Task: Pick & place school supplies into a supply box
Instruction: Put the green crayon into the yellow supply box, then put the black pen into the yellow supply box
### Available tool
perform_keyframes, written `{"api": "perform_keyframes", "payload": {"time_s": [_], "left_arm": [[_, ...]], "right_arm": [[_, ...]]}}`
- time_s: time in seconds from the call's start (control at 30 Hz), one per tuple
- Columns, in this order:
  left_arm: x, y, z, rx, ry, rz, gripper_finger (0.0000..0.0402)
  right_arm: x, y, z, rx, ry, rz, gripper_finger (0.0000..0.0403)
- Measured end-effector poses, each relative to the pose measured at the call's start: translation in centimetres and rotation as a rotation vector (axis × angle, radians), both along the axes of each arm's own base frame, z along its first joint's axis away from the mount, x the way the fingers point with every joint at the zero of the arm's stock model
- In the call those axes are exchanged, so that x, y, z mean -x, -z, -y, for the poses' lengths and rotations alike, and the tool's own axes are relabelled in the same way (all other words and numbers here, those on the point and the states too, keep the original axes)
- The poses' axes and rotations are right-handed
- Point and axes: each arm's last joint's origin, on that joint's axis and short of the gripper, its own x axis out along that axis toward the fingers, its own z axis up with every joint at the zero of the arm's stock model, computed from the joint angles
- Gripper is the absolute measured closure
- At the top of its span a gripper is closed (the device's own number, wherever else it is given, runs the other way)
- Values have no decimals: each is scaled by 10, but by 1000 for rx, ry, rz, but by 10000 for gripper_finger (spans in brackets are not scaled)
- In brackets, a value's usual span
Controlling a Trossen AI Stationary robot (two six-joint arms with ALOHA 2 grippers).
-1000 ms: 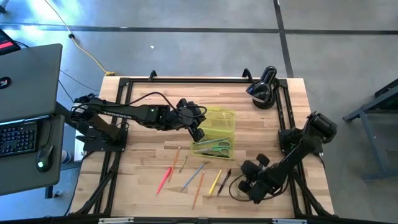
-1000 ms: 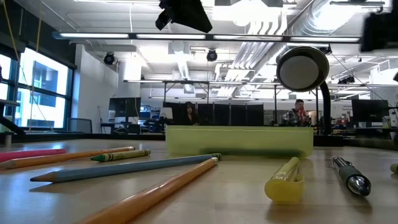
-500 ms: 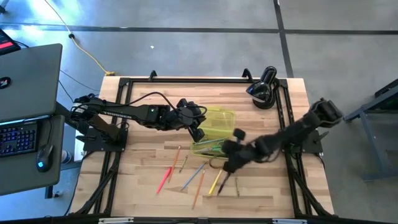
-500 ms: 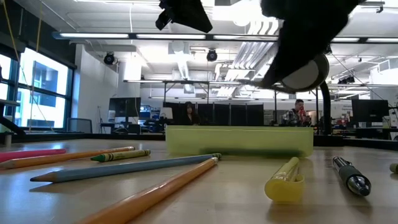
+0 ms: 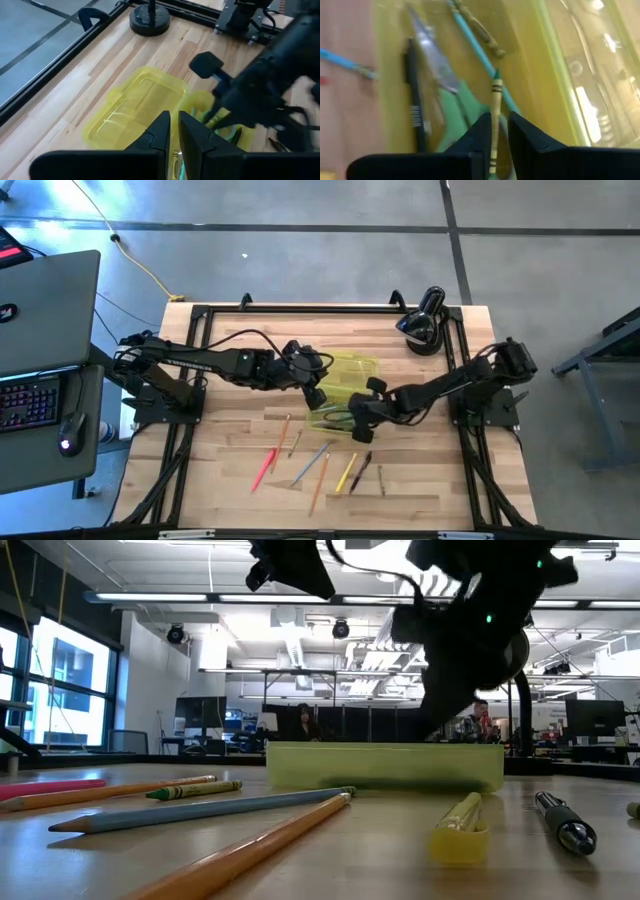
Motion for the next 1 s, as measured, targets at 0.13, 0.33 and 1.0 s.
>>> {"api": "perform_keyframes", "payload": {"time_s": [0.13,0.33,1.0], "left_arm": [[0,0,0,-1,-2,7,334],[0,0,0,-1,-2,7,334],[0,-1,-1,-12,-60,25,334]], "right_arm": [[4,11,11,-65,14,-4,342],[3,8,9,-141,-27,-31,322],[53,-23,-99,-436,276,-147,325]]}}
